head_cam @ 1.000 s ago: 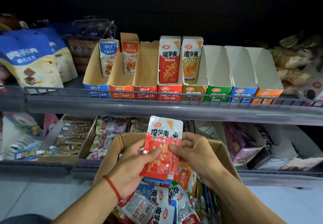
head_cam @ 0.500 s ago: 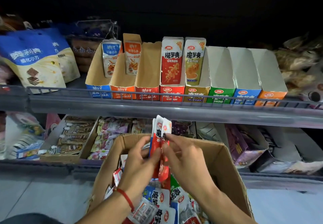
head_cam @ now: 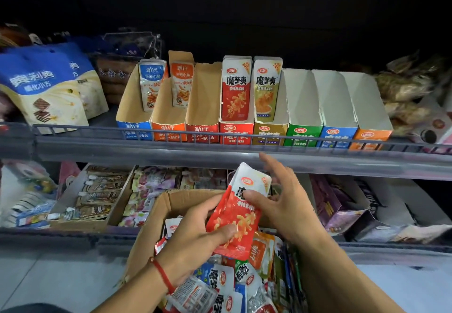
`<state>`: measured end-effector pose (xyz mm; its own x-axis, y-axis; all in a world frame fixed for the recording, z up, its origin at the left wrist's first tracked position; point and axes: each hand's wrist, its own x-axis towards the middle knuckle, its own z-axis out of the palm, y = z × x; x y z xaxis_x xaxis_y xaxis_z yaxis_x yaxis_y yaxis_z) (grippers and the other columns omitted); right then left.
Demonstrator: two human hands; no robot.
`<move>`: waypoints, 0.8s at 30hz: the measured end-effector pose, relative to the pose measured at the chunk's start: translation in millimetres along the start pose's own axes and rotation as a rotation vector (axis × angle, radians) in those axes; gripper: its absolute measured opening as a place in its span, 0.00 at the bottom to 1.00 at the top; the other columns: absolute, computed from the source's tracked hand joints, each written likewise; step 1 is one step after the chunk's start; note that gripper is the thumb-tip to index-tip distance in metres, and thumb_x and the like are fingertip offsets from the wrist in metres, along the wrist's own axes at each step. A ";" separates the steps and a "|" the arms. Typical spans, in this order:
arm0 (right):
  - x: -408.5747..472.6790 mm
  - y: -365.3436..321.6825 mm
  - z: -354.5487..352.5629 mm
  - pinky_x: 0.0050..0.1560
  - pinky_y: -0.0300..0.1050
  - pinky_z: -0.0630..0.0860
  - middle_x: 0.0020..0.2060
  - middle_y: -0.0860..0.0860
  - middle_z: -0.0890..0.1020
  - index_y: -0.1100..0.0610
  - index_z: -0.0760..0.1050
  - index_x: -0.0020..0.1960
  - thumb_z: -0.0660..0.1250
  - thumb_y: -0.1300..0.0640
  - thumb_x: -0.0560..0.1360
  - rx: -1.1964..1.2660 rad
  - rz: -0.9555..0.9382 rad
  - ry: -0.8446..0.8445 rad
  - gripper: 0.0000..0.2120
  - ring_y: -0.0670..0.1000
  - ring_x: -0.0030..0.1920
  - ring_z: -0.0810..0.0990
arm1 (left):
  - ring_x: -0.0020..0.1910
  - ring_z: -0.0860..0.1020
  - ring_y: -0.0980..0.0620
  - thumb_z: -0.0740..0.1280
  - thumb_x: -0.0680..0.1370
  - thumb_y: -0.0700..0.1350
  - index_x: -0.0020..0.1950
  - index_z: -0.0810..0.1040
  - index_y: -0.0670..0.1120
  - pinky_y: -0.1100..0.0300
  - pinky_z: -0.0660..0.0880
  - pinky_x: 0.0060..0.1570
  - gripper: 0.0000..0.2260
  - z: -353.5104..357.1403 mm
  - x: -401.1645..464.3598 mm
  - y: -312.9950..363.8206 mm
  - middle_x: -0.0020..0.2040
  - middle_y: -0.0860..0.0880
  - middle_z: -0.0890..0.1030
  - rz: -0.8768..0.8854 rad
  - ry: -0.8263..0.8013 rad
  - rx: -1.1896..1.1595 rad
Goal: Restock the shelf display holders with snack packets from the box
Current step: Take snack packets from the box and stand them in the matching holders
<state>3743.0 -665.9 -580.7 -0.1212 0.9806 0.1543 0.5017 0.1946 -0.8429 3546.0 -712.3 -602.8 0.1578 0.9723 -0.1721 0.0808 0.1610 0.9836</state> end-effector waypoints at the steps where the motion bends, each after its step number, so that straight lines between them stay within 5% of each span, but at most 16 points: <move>1: 0.9 -1.1 -5.6 0.54 0.46 0.83 0.59 0.38 0.80 0.41 0.72 0.71 0.76 0.48 0.74 0.048 0.023 -0.038 0.28 0.41 0.57 0.82 | 0.57 0.84 0.53 0.72 0.78 0.39 0.67 0.75 0.59 0.54 0.82 0.56 0.21 -0.6 -0.6 -0.2 0.57 0.54 0.86 0.017 -0.013 0.014; 4: 0.5 -5.1 -15.0 0.42 0.47 0.86 0.45 0.43 0.87 0.46 0.78 0.55 0.78 0.52 0.73 0.069 0.081 0.004 0.14 0.41 0.45 0.86 | 0.57 0.84 0.54 0.72 0.77 0.46 0.67 0.76 0.58 0.54 0.82 0.56 0.19 -2.9 -1.5 1.1 0.57 0.56 0.86 0.067 0.011 0.045; 7: -0.7 -11.0 -16.2 0.41 0.46 0.85 0.43 0.43 0.86 0.45 0.76 0.50 0.79 0.50 0.71 0.021 0.105 0.068 0.14 0.40 0.43 0.86 | 0.52 0.86 0.52 0.73 0.75 0.52 0.66 0.77 0.56 0.54 0.83 0.46 0.20 -3.6 -2.0 2.9 0.54 0.56 0.86 0.107 0.064 0.051; 14: 5.3 -33.9 -19.2 0.48 0.51 0.84 0.48 0.43 0.85 0.46 0.73 0.55 0.79 0.49 0.71 -0.167 0.066 0.042 0.19 0.44 0.47 0.85 | 0.53 0.84 0.58 0.71 0.74 0.55 0.66 0.78 0.57 0.58 0.82 0.52 0.20 -16.9 1.2 13.6 0.54 0.59 0.86 0.218 0.113 0.136; 21: 6.9 -47.4 6.7 0.57 0.48 0.79 0.56 0.45 0.82 0.49 0.74 0.64 0.79 0.48 0.71 -0.294 -0.009 0.113 0.25 0.47 0.56 0.80 | 0.71 0.70 0.59 0.57 0.85 0.50 0.82 0.53 0.60 0.61 0.74 0.67 0.26 -16.1 -5.4 23.2 0.74 0.59 0.67 0.248 0.025 0.358; 24: 5.0 -49.4 17.1 0.56 0.44 0.76 0.55 0.45 0.78 0.49 0.72 0.63 0.79 0.48 0.71 -0.294 -0.014 0.167 0.25 0.46 0.56 0.77 | 0.72 0.68 0.60 0.57 0.86 0.48 0.82 0.52 0.62 0.58 0.74 0.68 0.27 -20.2 -2.8 23.1 0.75 0.60 0.65 0.236 0.038 0.329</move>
<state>3702.9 -671.0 -547.1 -0.0001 0.9636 0.2674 0.7295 0.1830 -0.6590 3527.6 -707.9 -578.5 0.1736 0.9827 0.0642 0.3586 -0.1238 0.9253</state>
